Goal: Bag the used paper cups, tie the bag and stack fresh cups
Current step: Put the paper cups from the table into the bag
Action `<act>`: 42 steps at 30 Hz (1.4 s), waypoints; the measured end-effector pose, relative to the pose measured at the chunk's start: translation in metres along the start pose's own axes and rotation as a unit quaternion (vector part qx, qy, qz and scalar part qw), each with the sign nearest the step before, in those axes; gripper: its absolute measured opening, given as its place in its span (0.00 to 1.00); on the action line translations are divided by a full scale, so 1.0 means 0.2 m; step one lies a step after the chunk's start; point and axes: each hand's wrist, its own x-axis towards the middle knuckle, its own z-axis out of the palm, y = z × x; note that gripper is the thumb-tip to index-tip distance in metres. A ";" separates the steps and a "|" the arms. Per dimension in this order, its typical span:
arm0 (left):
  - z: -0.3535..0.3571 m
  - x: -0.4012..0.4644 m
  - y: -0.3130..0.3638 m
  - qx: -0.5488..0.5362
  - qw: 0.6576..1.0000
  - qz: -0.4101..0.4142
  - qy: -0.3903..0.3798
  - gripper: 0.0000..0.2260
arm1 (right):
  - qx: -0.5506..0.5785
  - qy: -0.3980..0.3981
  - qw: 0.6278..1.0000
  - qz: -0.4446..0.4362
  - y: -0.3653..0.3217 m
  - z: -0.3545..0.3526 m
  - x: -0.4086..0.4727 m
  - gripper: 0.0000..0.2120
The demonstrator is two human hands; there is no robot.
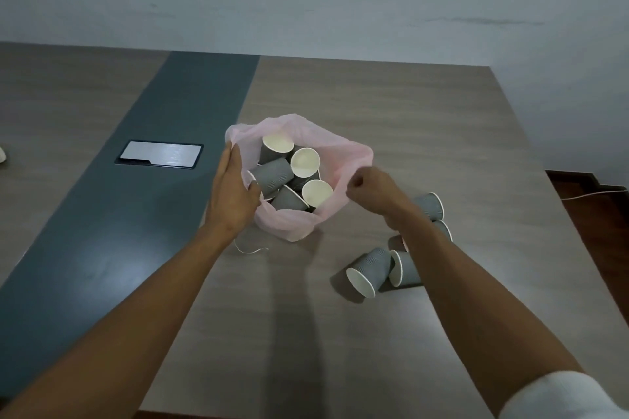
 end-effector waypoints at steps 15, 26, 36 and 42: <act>-0.04 -0.11 -0.07 0.007 1.000 0.012 -0.016 0.30 | -0.458 -0.137 0.861 -0.173 0.27 0.43 -0.30 0.12; -0.10 -0.12 -0.08 -0.030 0.996 -0.010 -0.088 0.40 | 0.296 0.179 0.938 -0.016 -0.22 -0.01 -0.16 0.07; -0.08 -0.05 -0.01 -0.032 0.994 -0.026 -0.101 0.42 | 0.268 0.095 0.956 0.072 -0.12 0.09 0.03 0.09; 0.05 -0.05 0.09 -0.010 0.998 -0.054 -0.042 0.40 | -0.037 0.064 0.990 0.117 0.38 -0.07 0.06 0.17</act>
